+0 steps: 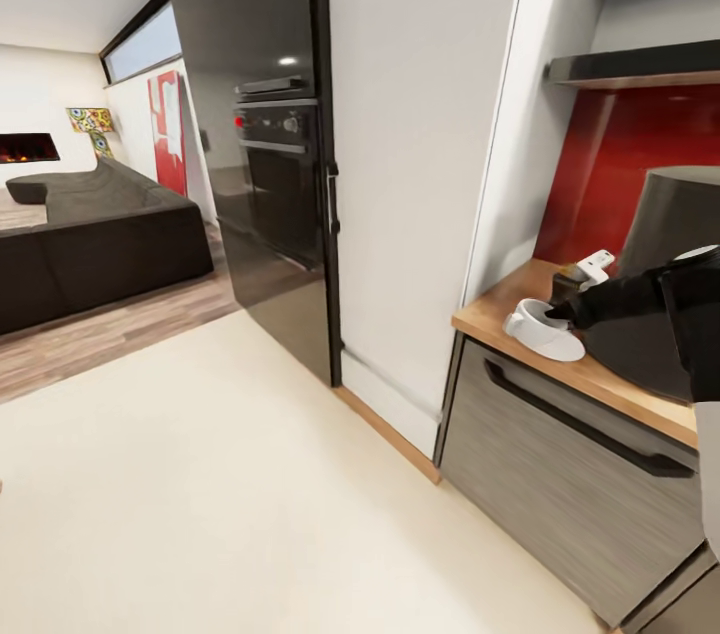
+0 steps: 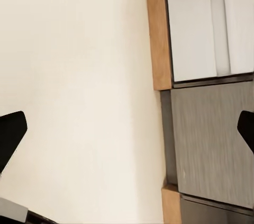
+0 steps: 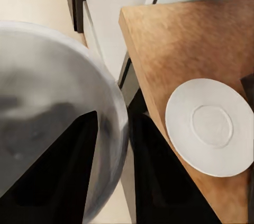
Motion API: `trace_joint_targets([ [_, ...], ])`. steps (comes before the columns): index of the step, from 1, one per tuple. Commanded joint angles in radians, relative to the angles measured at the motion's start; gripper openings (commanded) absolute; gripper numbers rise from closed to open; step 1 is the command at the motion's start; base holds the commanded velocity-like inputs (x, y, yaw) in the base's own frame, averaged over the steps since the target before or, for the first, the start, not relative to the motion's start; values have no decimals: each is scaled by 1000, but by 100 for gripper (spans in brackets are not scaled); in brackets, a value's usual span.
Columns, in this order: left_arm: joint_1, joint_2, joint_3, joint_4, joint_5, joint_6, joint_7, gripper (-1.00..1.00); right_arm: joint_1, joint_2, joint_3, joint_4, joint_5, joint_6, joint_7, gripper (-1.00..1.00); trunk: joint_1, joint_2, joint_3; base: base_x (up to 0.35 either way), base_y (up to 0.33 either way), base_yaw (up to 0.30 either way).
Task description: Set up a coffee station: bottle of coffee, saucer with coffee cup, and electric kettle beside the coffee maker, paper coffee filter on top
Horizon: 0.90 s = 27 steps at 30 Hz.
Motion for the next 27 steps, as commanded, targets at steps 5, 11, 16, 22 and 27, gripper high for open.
trace_joint_targets([
  [5,0,0,-1,0,6,8,-2,100,-1,0,-1,-1,9,10,11,-100,1,-1,-1,173,139,-54],
  [11,0,0,-1,0,6,8,-2,100,-1,0,-1,0,11,10,11,-100,1,-1,-1,32,25,-236],
  [16,0,0,-1,0,6,8,-3,100,-1,0,-1,0,11,10,11,-100,1,-1,-1,4,4,-279],
  [22,0,0,-1,0,6,8,-3,100,-1,0,-1,0,11,10,11,-100,1,-1,-1,1,1,-147],
  [27,0,0,-1,0,6,7,-3,100,-1,0,-1,1,10,10,11,-100,1,-1,-1,0,0,-17],
])
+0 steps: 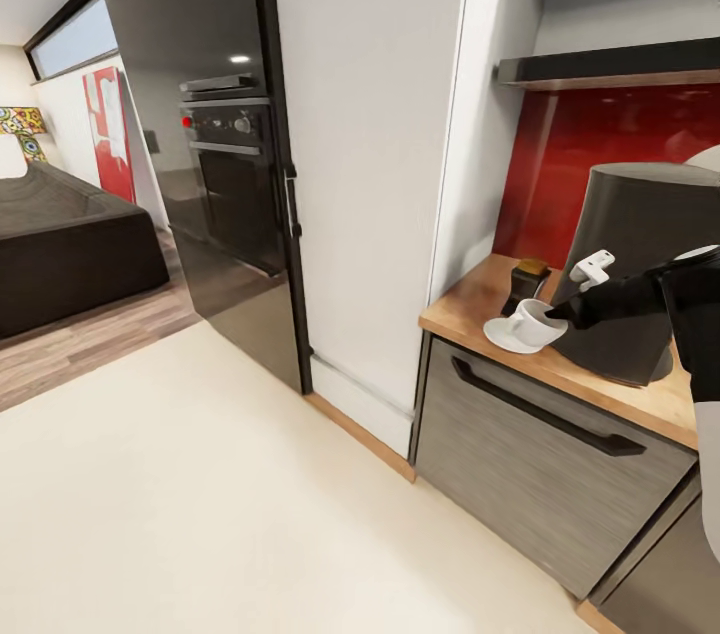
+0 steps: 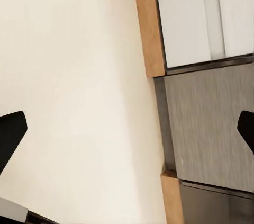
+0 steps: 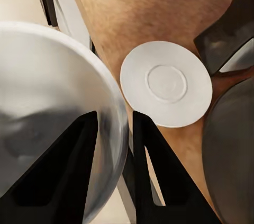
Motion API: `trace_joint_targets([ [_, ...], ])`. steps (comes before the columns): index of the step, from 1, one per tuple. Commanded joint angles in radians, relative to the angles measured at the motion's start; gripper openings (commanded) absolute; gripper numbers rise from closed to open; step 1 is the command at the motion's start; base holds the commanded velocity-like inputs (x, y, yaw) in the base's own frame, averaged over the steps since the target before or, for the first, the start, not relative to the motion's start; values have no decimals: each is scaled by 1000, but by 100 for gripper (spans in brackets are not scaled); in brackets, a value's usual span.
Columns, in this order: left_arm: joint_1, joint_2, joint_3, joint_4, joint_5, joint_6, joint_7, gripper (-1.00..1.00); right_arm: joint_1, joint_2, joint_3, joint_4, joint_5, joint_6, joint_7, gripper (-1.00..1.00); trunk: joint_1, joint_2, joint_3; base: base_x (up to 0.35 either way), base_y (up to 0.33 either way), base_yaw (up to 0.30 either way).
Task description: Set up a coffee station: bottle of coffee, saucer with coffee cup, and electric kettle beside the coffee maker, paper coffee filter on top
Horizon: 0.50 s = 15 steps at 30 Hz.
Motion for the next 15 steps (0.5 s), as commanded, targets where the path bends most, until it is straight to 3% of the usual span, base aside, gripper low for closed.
trace_joint_targets([
  [1,0,0,-1,-1,6,9,-3,100,-1,0,-1,-1,9,10,11,-100,0,-1,-1,0,0,-3],
  [4,0,0,-1,-1,6,9,-2,100,-1,0,-1,-1,10,10,11,-100,0,-1,-1,0,0,-1],
  [7,0,0,-1,-1,6,9,-1,100,-1,1,-1,-1,10,10,11,-100,0,-1,-1,216,187,-2],
  [15,0,0,-1,-1,6,9,-2,100,-1,1,-1,1,10,10,11,-100,0,-1,1,42,34,-199],
])
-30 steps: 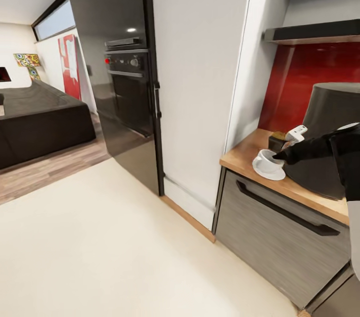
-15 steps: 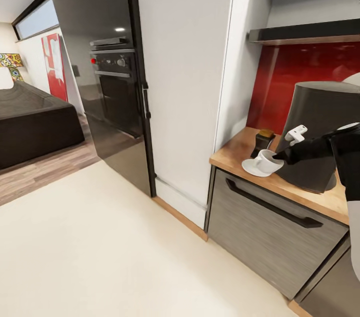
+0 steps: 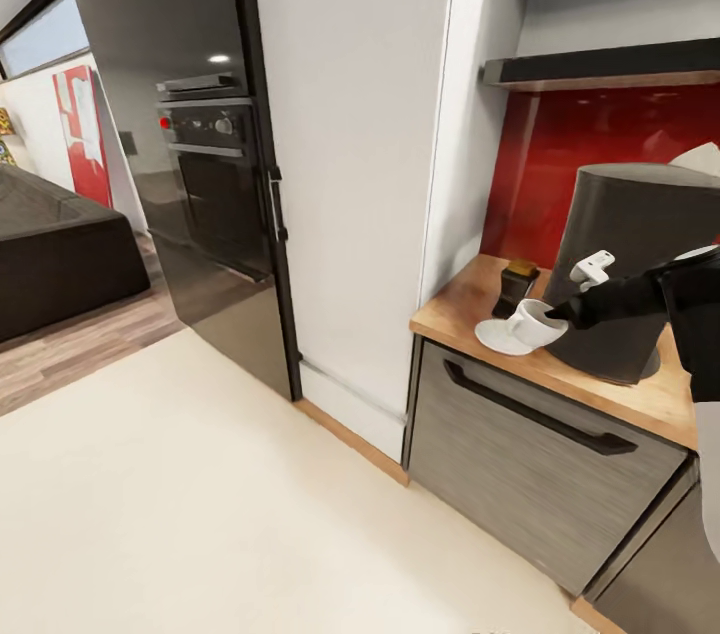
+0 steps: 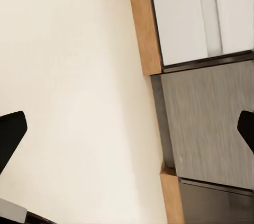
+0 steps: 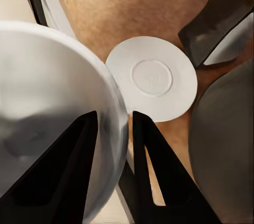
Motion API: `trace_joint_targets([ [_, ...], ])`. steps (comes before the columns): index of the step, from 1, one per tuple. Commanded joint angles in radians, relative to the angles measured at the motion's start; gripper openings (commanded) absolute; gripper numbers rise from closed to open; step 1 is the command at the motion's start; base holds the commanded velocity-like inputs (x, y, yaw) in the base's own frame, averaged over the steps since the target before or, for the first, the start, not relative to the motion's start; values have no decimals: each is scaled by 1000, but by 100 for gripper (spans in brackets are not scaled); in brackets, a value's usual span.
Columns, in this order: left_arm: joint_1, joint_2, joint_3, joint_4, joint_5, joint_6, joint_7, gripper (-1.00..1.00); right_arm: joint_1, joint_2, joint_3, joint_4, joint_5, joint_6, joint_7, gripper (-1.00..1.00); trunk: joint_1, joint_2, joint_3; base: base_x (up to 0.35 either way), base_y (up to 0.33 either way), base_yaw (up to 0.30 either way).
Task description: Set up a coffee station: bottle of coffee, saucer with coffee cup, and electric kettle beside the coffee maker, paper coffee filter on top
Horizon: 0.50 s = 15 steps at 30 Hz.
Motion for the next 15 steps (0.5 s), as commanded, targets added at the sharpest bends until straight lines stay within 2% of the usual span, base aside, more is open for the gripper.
trace_joint_targets([
  [1,1,0,-1,-1,6,8,-2,100,-1,1,0,0,9,10,11,-100,0,-1,0,8,7,-242],
  [6,1,0,-1,-1,6,8,-2,100,-1,1,0,1,9,10,11,-100,0,-1,0,81,73,-120],
  [15,1,0,-1,-1,6,8,-2,100,-1,1,0,1,9,10,11,-100,0,-1,1,230,205,-27],
])
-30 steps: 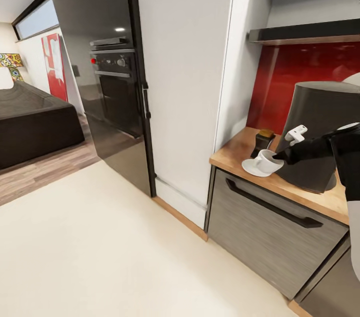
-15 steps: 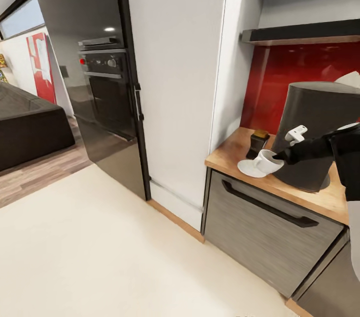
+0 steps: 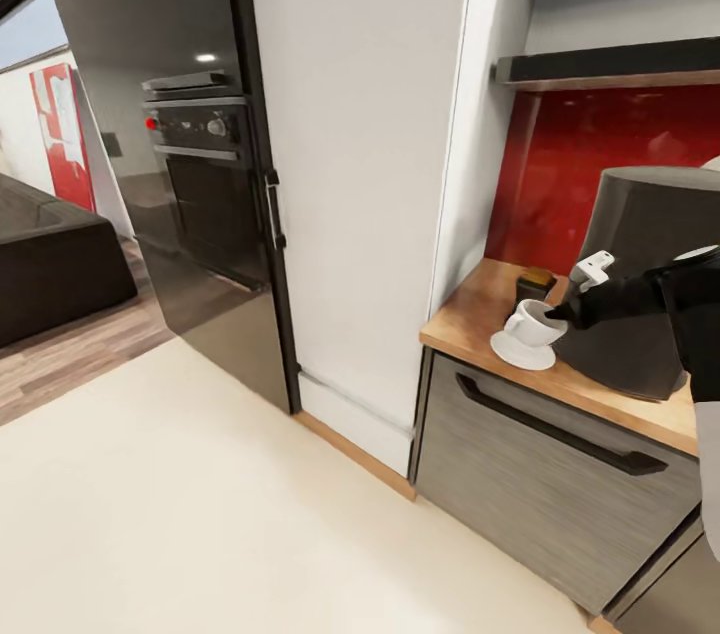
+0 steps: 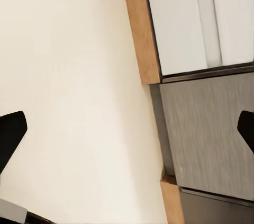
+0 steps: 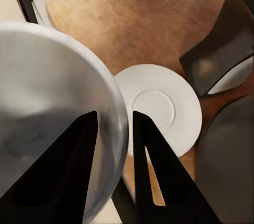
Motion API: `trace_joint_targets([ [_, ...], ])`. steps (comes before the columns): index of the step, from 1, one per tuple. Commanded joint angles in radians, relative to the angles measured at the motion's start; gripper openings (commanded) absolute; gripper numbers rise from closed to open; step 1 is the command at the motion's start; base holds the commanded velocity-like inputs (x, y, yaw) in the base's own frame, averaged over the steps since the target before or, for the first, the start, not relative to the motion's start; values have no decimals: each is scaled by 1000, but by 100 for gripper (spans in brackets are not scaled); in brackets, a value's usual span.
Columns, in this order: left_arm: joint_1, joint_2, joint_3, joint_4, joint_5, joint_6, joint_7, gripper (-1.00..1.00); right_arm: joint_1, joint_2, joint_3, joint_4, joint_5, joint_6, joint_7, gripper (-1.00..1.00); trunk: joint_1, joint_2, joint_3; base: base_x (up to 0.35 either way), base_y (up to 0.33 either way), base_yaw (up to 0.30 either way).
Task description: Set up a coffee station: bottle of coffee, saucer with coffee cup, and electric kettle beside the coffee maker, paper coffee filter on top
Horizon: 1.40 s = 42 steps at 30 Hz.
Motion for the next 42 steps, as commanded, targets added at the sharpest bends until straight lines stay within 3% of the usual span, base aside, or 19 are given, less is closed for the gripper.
trace_joint_targets([
  [1,0,0,-1,0,6,8,-2,100,-1,0,0,-1,9,10,11,-100,1,-1,-1,229,203,-130],
  [17,0,0,-1,0,6,8,-3,100,-1,2,6,33,23,13,6,-100,1,-1,2,95,157,-147],
  [21,0,2,2,0,6,8,-3,100,-1,15,46,48,130,33,1,-100,1,-1,2,40,67,-2],
  [26,0,4,3,-1,6,8,-4,100,-1,41,55,51,215,89,2,-100,1,-1,2,8,14,0],
  [42,0,5,5,-2,6,7,-4,100,-1,49,56,53,238,101,3,-100,1,-1,5,52,49,-129],
])
